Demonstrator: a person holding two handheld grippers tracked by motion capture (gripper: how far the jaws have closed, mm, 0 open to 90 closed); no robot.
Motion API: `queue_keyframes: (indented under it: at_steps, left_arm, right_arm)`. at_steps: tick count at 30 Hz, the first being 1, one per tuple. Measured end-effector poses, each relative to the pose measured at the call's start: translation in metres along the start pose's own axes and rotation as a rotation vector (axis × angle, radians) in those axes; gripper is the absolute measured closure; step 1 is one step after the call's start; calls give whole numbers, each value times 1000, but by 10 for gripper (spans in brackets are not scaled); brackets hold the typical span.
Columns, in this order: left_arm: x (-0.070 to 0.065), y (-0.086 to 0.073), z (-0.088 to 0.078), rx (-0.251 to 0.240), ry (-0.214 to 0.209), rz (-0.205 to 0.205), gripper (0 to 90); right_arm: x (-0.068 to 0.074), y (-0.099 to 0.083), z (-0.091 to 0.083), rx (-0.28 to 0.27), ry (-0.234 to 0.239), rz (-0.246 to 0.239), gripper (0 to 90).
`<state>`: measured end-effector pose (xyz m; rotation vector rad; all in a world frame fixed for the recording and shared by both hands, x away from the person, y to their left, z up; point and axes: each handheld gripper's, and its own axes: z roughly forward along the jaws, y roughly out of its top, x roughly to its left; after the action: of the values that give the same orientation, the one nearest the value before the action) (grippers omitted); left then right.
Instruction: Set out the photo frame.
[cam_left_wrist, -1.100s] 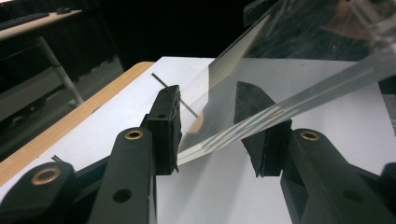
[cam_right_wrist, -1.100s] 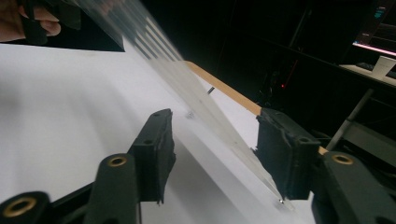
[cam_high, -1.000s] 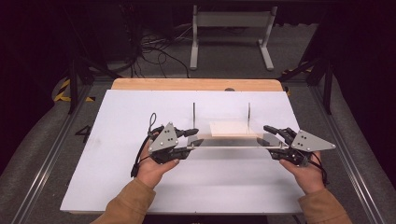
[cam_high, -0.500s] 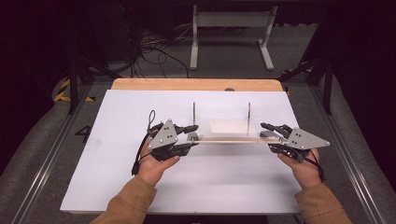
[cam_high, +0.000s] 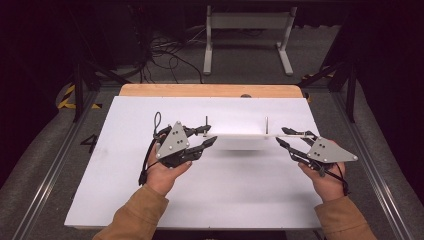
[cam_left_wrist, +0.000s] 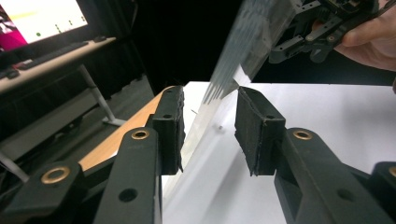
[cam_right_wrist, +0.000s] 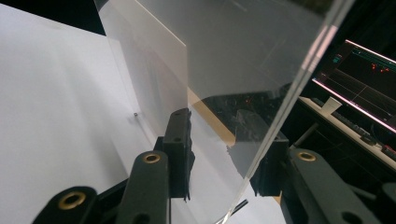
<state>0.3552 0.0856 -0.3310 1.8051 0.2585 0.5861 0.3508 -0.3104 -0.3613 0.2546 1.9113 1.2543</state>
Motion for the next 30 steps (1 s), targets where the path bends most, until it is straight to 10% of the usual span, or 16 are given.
queue_keyframes:
  at_steps: [12,30]
  left_arm:
    - [-6,26,-31,-53,8,47,636]
    - [2,33,-63,-83,-26,-67,631]
  right_arm:
    - [8,34,-16,-17,31,-2,658]
    - [17,71,-24,-29,195,64,712]
